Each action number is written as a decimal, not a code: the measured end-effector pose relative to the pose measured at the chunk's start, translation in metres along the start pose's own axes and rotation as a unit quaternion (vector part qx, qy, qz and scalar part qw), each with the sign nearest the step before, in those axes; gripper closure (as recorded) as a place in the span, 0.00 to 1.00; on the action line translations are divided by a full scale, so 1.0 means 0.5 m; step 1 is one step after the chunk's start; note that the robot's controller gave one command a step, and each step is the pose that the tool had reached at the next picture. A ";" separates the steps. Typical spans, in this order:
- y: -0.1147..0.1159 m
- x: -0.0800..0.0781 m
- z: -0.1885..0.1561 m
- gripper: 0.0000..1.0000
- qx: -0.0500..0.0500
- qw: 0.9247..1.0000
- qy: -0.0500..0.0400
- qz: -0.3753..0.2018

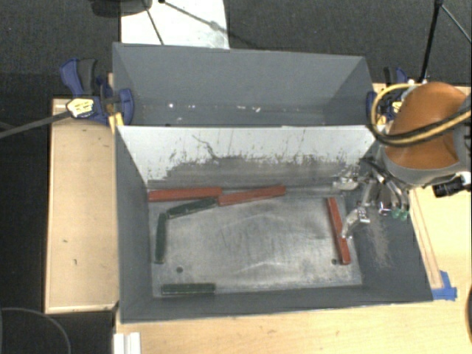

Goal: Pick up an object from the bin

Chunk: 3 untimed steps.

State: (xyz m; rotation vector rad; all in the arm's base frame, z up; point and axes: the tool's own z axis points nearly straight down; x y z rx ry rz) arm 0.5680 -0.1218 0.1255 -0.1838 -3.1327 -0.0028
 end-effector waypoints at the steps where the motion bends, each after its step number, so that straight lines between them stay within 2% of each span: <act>1: -0.026 -0.006 -0.020 0.00 0.002 0.999 -0.010 -0.031; 2: -0.031 -0.006 0.040 0.00 0.001 0.988 -0.003 -0.155; 3: -0.040 -0.011 0.095 0.00 0.001 0.957 -0.003 -0.291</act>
Offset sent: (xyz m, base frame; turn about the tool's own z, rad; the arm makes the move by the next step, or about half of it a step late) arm 0.0057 -0.0220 -0.0555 -0.7273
